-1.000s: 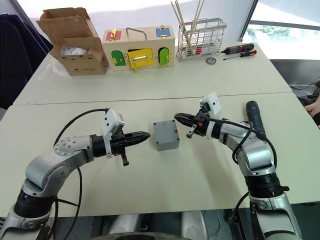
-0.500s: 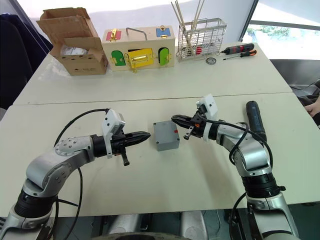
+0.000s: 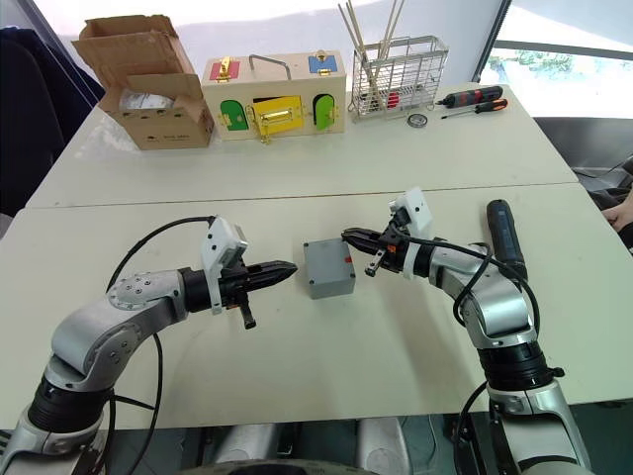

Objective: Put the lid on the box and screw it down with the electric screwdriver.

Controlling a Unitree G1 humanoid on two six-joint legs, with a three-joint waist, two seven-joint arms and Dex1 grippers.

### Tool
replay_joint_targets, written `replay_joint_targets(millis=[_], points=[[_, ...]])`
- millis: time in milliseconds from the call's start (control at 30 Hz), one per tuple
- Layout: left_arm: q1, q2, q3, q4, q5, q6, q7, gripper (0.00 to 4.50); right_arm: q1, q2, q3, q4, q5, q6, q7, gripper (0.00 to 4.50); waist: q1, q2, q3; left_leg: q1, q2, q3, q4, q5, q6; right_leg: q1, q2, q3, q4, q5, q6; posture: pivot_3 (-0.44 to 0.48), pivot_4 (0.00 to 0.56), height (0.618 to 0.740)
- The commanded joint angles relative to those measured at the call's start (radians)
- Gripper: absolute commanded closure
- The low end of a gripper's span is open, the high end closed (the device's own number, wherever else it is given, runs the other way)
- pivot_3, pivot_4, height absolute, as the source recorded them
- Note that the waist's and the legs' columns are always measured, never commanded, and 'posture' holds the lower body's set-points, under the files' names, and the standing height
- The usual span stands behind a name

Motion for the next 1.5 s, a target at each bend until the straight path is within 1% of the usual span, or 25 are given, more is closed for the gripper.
replay_joint_targets(millis=[33, 500, 533, 600, 633, 700, 767, 833, 867, 967, 1033, 1100, 1167, 1233, 1267, 1333, 1400, 1500], points=[[-0.008, 0.001, 0.008, -0.026, -0.004, -0.015, -0.002, 4.5, -0.01, 0.002, -0.002, 0.005, -0.007, -0.014, -0.001, 4.47, 0.0, 0.0, 0.0, 0.0, 0.0, 0.0, 0.0, 0.0, 0.0, 0.0, 0.0, 0.0, 0.0, 0.0, 0.0, 0.0, 0.15, 0.734], [-0.007, 0.0, 0.01, -0.031, -0.006, -0.016, 0.001, 4.5, -0.018, 0.01, 0.018, 0.024, -0.024, -0.014, 0.005, 4.47, 0.0, 0.0, 0.0, 0.0, 0.0, 0.0, 0.0, 0.0, 0.0, 0.0, 0.0, 0.0, 0.0, 0.0, 0.0, 0.0, 0.15, 0.734], [-0.007, 0.0, 0.01, -0.031, -0.006, -0.016, 0.0, 4.5, -0.019, 0.01, 0.018, 0.024, -0.026, -0.016, 0.003, 4.22, 0.0, 0.0, 0.0, 0.0, 0.0, 0.0, 0.0, 0.0, 0.0, 0.0, 0.0, 0.0, 0.0, 0.0, 0.0, 0.0, 0.15, 0.734], [-0.008, -0.001, 0.009, -0.029, -0.005, -0.018, 0.0, 4.5, -0.022, 0.007, 0.015, 0.023, -0.025, -0.013, 0.006, 3.55, 0.0, 0.0, 0.0, 0.0, 0.0, 0.0, 0.0, 0.0, 0.0, 0.0, 0.0, 0.0, 0.0, 0.0, 0.0, 0.0, 0.15, 0.734], [-0.009, -0.002, 0.009, -0.029, -0.005, -0.019, 0.0, 4.5, -0.023, 0.004, 0.012, 0.02, -0.023, -0.009, 0.008, 3.15, 0.0, 0.0, 0.0, 0.0, 0.0, 0.0, 0.0, 0.0, 0.0, 0.0, 0.0, 0.0, 0.0, 0.0, 0.0, 0.0, 0.15, 0.734], [-0.012, -0.006, 0.009, -0.028, -0.006, -0.02, 0.001, 4.5, -0.025, -0.005, 0.005, 0.012, -0.02, -0.004, 0.013, 2.03, 0.0, 0.0, 0.0, 0.0, 0.0, 0.0, 0.0, 0.0, 0.0, 0.0, 0.0, 0.0, 0.0, 0.0, 0.0, 0.0, 0.15, 0.734], [-0.018, -0.016, 0.013, -0.024, -0.014, -0.023, 0.002, 4.5, -0.025, -0.025, -0.006, 0.002, -0.022, 0.0, 0.019, 1.02, 0.0, 0.0, 0.0, 0.0, 0.0, 0.0, 0.0, 0.0, 0.0, 0.0, 0.0, 0.0, 0.0, 0.0, 0.0, 0.0, 0.15, 0.734], [-0.031, -0.033, 0.024, -0.021, -0.03, -0.021, 0.005, 4.5, -0.024, -0.054, -0.029, -0.016, -0.015, 0.013, 0.023, 0.27, 0.003, 0.0, 0.0, 0.0, 0.0, 0.0, 0.0, 0.0, 0.0, 0.0, 0.0, 0.0, 0.0, 0.0, 0.0, 0.0, 0.15, 0.734], [-0.046, -0.044, 0.034, -0.02, -0.045, -0.016, 0.005, 4.5, -0.032, -0.076, -0.06, -0.03, -0.01, 0.025, 0.012, 0.03, 0.004, 0.0, 0.0, 0.0, 0.0, 0.0, 0.0, 0.0, 0.0, 0.0, 0.0, 0.0, 0.0, 0.0, 0.0, 0.0, 0.15, 0.734], [-0.085, -0.056, 0.029, -0.022, -0.069, -0.007, -0.008, 4.5, -0.073, -0.138, -0.164, -0.053, 0.037, 0.103, -0.02, 0.03, 0.008, 0.0, 0.0, 0.0, 0.0, 0.0, 0.001, 0.0, 0.0, 0.0, 0.0, 0.0, 0.0, 0.0, 0.0, 0.0, 0.15, 0.734], [-0.106, -0.057, -0.004, -0.032, -0.076, -0.005, -0.026, 4.5, -0.106, -0.214, -0.229, -0.046, 0.071, 0.183, -0.012, 0.03, 0.012, 0.0, 0.0, 0.0, 0.0, 0.0, 0.001, 0.0, 0.0, 0.0, 0.0, 0.0, 0.0, 0.0, 0.0, 0.0, 0.15, 0.734], [-0.125, -0.051, -0.047, -0.047, -0.08, -0.007, -0.06, 4.5, -0.133, -0.329, -0.264, -0.011, 0.077, 0.255, 0.025, 0.03, 0.019, 0.0, 0.0, 0.0, 0.0, 0.0, 0.0, 0.0, 0.0, 0.0, 0.0, 0.0, 0.0, 0.0, 0.0, 0.0, 0.15, 0.734], [-0.149, -0.048, -0.095, -0.053, -0.071, -0.021, -0.102, 4.5, -0.167, -0.464, -0.262, 0.078, 0.048, 0.307, 0.068, 0.03, 0.023, 0.0, 0.0, -0.001, 0.0, 0.001, 0.001, 0.0, 0.001, 0.0, 0.0, 0.0, -0.001, 0.0, 0.0, 0.0, 0.15, 0.734], [-0.179, -0.059, -0.134, -0.048, -0.059, -0.043, -0.133, 4.5, -0.187, -0.592, -0.217, 0.184, -0.004, 0.287, 0.135, 0.03, 0.025, 0.0, 0.0, -0.001, -0.001, 0.001, 0.002, -0.003, 0.006, 0.001, 0.0, 0.0, -0.001, 0.0, 0.0, 0.0, 0.15, 0.734], [-0.193, -0.067, -0.149, -0.043, -0.053, -0.051, -0.142, 4.5, -0.21, -0.63, -0.18, 0.25, -0.045, 0.283, 0.132, 0.03, 0.022, 0.0, 0.0, -0.001, -0.001, 0.001, 0.002, -0.004, 0.006, 0.002, -0.001, 0.0, -0.002, 0.0, 0.0, 0.0, 0.15, 0.734], [-0.213, -0.083, -0.179, -0.034, -0.034, -0.067, -0.146, 4.5, -0.263, -0.677, -0.109, 0.376, -0.093, 0.331, 0.147, 0.03, 0.018, 0.0, 0.0, 0.0, 0.0, 0.003, 0.003, -0.004, 0.007, 0.003, -0.001, 0.0, -0.002, 0.0, 0.0, 0.0, 0.15, 0.734], [-0.222, -0.101, -0.203, -0.024, -0.012, -0.08, -0.14, 4.5, -0.311, -0.725, -0.023, 0.46, -0.109, 0.438, 0.228, 0.03, 0.012, 0.0, 0.0, 0.001, 0.0, 0.005, 0.002, -0.005, 0.008, 0.004, -0.001, 0.001, -0.003, 0.0, 0.0, 0.0, 0.15, 0.734], [-0.21, -0.117, -0.225, -0.017, 0.018, -0.103, -0.13, 4.5, -0.366, -0.768, 0.099, 0.536, -0.147, 0.494, 0.362, 0.03, 0.004, 0.001, 0.001, 0.001, 0.001, 0.005, 0.0, -0.005, 0.009, 0.002, 0.0, 0.001, -0.003, 0.0, 0.0, 0.0, 0.15, 0.734]])
